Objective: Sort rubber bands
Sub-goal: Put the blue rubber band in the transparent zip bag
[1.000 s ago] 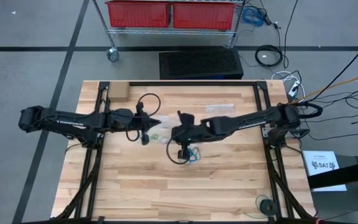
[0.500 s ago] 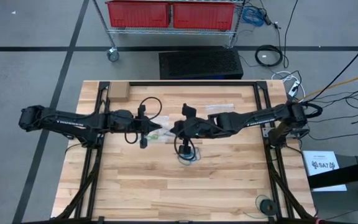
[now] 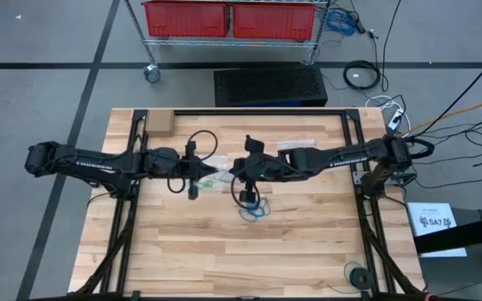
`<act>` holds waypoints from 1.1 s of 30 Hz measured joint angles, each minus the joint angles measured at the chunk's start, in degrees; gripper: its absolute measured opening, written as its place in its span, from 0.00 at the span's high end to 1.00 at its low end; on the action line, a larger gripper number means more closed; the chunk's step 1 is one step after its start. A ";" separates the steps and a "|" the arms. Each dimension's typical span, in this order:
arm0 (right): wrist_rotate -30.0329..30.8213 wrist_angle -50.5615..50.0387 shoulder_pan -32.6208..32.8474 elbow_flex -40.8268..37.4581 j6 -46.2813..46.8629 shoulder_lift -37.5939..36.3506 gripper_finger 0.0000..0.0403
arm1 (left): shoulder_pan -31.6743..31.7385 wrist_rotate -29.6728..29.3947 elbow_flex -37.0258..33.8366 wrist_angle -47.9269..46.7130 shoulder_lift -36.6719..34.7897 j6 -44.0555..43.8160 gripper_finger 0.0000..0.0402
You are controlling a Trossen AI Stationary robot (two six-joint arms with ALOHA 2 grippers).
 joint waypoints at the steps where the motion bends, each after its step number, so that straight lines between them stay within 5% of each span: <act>1: 0.00 -0.63 -0.26 0.00 0.26 0.02 1.00 | 0.02 0.45 0.00 0.09 0.00 0.00 1.00; 26: -6.21 -3.06 -4.04 -0.33 7.58 5.18 0.99 | -1.86 0.68 0.05 1.70 0.00 0.06 1.00; 33: -9.37 -1.88 -3.45 -0.33 7.35 5.18 0.81 | -1.86 0.64 0.06 2.09 0.00 0.07 1.00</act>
